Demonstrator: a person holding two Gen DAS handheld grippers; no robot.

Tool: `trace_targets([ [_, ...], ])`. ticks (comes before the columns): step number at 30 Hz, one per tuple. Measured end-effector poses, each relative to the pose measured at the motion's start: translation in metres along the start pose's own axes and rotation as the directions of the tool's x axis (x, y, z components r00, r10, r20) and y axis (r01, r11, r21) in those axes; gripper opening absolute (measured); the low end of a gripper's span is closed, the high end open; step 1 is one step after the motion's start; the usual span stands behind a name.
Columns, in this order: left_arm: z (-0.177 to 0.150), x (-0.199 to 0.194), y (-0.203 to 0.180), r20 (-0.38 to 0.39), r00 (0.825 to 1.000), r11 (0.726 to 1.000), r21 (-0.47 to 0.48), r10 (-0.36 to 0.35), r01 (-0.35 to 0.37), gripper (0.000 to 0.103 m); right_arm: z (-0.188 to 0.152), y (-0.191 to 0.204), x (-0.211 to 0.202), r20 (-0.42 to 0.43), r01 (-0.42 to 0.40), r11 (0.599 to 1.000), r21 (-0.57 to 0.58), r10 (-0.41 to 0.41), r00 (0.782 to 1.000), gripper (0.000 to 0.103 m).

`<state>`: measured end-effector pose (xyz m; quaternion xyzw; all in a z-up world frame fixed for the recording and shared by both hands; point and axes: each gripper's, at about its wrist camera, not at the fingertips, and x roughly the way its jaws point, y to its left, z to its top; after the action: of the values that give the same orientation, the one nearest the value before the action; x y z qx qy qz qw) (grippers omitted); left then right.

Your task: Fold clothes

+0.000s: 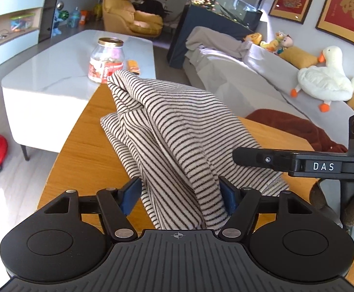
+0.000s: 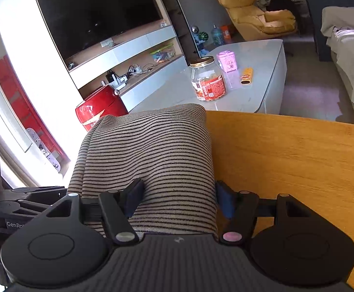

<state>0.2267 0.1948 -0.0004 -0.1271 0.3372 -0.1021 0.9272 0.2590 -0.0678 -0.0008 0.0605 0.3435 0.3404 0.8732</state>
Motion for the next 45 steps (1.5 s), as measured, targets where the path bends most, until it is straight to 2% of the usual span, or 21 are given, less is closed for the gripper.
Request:
trace_targets([
  [3, 0.002, -0.008, -0.002, 0.015, 1.000, 1.000, 0.009, 0.019, -0.020, 0.074, 0.004, 0.004, 0.007, 0.015, 0.022, 1.000, -0.012, -0.022, 1.000, 0.070],
  [6, 0.008, -0.036, -0.016, 0.106, 0.993, 0.997, 0.054, 0.056, -0.062, 0.070, 0.008, 0.007, 0.014, 0.031, 0.044, 0.999, -0.025, -0.043, 0.999, 0.074],
  [8, 0.022, -0.054, -0.027, 0.179, 0.984, 0.997, 0.073, 0.023, -0.037, 0.071, 0.005, 0.014, 0.012, 0.034, 0.062, 0.995, -0.073, -0.059, 0.998, 0.079],
  [10, 0.040, -0.056, -0.037, 0.214, 0.976, 0.996, 0.090, -0.038, 0.019, 0.072, 0.002, 0.020, 0.010, 0.038, 0.080, 0.989, -0.121, -0.076, 0.996, 0.079],
  [13, 0.063, -0.029, -0.042, 0.188, 0.978, 0.992, 0.103, -0.088, 0.069, 0.073, 0.000, 0.029, 0.009, 0.039, 0.092, 0.981, -0.170, -0.087, 0.995, 0.079],
  [17, 0.065, 0.023, -0.019, 0.077, 0.997, 1.000, 0.025, 0.004, -0.006, 0.064, 0.003, 0.035, 0.004, 0.031, 0.063, 0.982, -0.179, -0.059, 0.998, 0.082],
  [20, 0.053, 0.024, -0.011, 0.100, 0.995, 0.998, 0.055, -0.009, 0.003, 0.064, 0.015, 0.014, -0.008, 0.036, -0.029, 0.998, -0.052, 0.031, 0.999, 0.086],
  [23, 0.051, 0.022, -0.005, 0.101, 0.995, 0.998, 0.053, -0.027, 0.021, 0.064, 0.033, -0.018, 0.001, 0.034, -0.078, 0.991, 0.110, 0.075, 0.997, 0.086],
  [28, 0.049, 0.021, 0.005, 0.100, 0.993, 0.997, 0.056, -0.060, 0.055, 0.064, 0.057, -0.042, 0.064, -0.058, -0.080, 0.972, 0.219, 0.095, 0.994, 0.086],
  [29, 0.048, 0.022, 0.007, 0.099, 0.993, 0.997, 0.055, -0.066, 0.061, 0.064, 0.058, -0.044, 0.076, -0.083, -0.097, 0.966, 0.241, 0.120, 0.989, 0.086],
  [30, 0.049, 0.022, 0.009, 0.101, 0.993, 0.997, 0.052, -0.067, 0.062, 0.064, 0.059, -0.042, 0.082, -0.097, -0.129, 0.955, 0.265, 0.160, 0.982, 0.086],
  [32, 0.049, 0.023, 0.014, 0.104, 0.991, 0.996, 0.039, -0.081, 0.077, 0.070, 0.062, -0.039, 0.093, -0.120, -0.189, 0.932, 0.308, 0.236, 0.964, 0.062],
  [35, 0.048, 0.024, 0.022, 0.108, 0.988, 0.994, 0.014, -0.111, 0.111, 0.071, 0.068, -0.017, 0.078, -0.069, -0.194, 0.973, 0.129, 0.204, 0.977, 0.056],
  [36, 0.048, 0.025, 0.024, 0.109, 0.987, 0.993, 0.015, -0.116, 0.115, 0.069, 0.067, -0.017, 0.076, -0.059, -0.198, 0.973, 0.116, 0.206, 0.977, 0.056],
  [39, 0.043, 0.030, 0.014, 0.114, 0.991, 0.993, 0.096, -0.073, 0.062, 0.068, 0.058, -0.022, 0.076, -0.087, -0.135, 0.983, 0.123, 0.147, 0.985, 0.062],
  [40, 0.043, 0.030, 0.011, 0.117, 0.991, 0.994, 0.103, -0.058, 0.046, 0.068, 0.054, -0.024, 0.071, -0.078, -0.117, 0.985, 0.129, 0.128, 0.989, 0.070],
  [41, 0.044, 0.027, 0.009, 0.120, 0.992, 0.994, 0.101, -0.042, 0.030, 0.068, 0.050, -0.026, 0.067, -0.069, -0.101, 0.985, 0.137, 0.111, 0.991, 0.076],
  [43, 0.042, 0.013, 0.004, 0.134, 0.991, 0.996, 0.085, -0.003, -0.008, 0.069, 0.038, -0.029, 0.048, -0.052, -0.118, 0.980, 0.159, 0.128, 0.990, 0.079],
  [45, 0.038, -0.003, -0.002, 0.150, 0.988, 0.997, 0.062, 0.038, -0.048, 0.074, 0.022, -0.028, 0.028, -0.050, -0.125, 0.982, 0.143, 0.134, 0.990, 0.085],
])
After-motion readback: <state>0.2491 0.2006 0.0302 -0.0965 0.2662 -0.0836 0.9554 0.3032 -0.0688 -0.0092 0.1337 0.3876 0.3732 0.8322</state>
